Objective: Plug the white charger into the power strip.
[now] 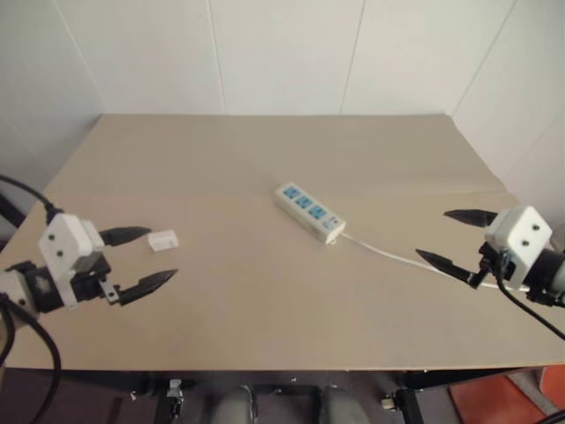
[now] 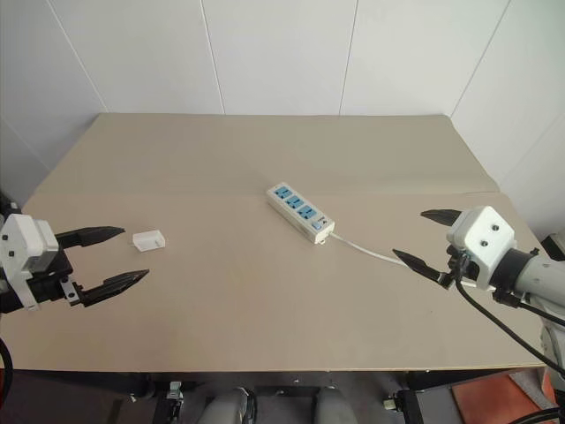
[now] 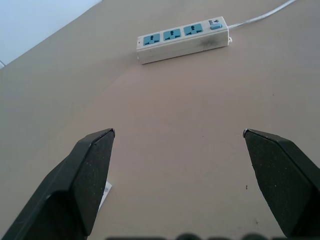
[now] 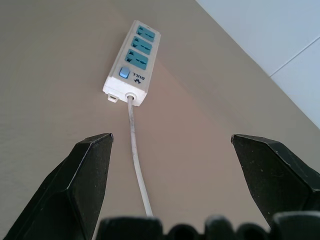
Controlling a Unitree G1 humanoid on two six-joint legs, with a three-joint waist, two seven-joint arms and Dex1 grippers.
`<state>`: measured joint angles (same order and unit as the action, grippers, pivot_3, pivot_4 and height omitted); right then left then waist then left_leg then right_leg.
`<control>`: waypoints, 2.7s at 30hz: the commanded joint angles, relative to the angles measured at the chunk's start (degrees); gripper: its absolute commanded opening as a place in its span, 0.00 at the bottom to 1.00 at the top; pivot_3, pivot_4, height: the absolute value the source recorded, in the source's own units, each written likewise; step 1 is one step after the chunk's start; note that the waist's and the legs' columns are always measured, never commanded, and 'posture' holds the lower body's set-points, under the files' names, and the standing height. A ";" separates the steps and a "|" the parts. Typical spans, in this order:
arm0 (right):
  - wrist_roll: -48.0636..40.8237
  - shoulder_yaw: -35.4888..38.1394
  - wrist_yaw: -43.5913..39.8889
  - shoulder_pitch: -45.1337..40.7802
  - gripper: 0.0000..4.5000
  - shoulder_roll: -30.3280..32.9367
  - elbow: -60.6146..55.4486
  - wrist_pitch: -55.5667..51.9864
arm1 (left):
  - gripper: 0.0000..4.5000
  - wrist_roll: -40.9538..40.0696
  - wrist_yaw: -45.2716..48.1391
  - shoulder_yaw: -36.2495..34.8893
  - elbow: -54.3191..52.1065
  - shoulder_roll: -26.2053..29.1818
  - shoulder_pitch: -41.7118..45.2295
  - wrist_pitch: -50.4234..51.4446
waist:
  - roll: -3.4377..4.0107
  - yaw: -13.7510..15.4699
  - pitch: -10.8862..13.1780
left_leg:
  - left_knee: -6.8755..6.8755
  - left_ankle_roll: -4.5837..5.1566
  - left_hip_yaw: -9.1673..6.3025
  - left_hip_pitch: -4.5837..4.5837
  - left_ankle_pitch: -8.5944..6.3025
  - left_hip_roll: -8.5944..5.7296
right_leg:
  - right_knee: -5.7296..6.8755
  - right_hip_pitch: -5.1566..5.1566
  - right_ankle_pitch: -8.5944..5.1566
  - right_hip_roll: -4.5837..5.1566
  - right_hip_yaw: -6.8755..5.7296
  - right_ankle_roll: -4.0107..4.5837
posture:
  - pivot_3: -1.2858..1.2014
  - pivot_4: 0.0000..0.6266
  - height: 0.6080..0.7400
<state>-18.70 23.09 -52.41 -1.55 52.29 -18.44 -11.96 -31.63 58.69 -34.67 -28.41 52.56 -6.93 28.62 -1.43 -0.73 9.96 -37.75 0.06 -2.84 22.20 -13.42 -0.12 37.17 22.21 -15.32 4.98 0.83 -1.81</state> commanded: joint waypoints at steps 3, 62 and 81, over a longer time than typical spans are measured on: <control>-0.10 0.88 -0.34 -0.12 0.99 0.46 -0.40 1.51 | 1.00 -0.62 0.52 -0.67 -0.69 0.99 0.13 -1.05 | 0.00 0.00 0.00 | 0.00 0.00 0.00 0.00 0.00 0.00 | 0.00 0.00 0.00 0.00 0.00 0.00 | 0.52 0.24 1.00; 13.75 -22.28 13.37 -45.38 0.99 -41.28 75.23 29.10 | 1.00 -6.11 -17.98 31.59 4.30 -16.24 33.12 12.52 | -0.05 -2.05 -0.06 | -0.03 -0.04 0.16 -0.34 0.01 0.05 | 0.48 0.31 0.27 -0.55 1.11 0.01 | 0.52 0.24 1.00; 15.49 -21.55 14.24 -48.28 0.95 -42.80 86.92 26.56 | 1.00 -5.67 -20.37 31.74 3.31 -14.12 33.58 19.31 | -0.06 -2.75 -0.06 | 0.01 -0.09 0.24 -0.68 -0.02 0.05 | 0.51 0.09 0.27 -0.58 1.27 0.01 | 0.52 0.24 1.00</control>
<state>-3.48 1.40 -38.21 -50.99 9.94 66.01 16.18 -37.08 38.37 -1.62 -23.12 37.94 26.01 47.93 -1.49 -3.48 9.90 -37.74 -0.04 -2.60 21.51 -13.44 -0.06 37.67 22.29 -15.05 4.40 2.11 -1.80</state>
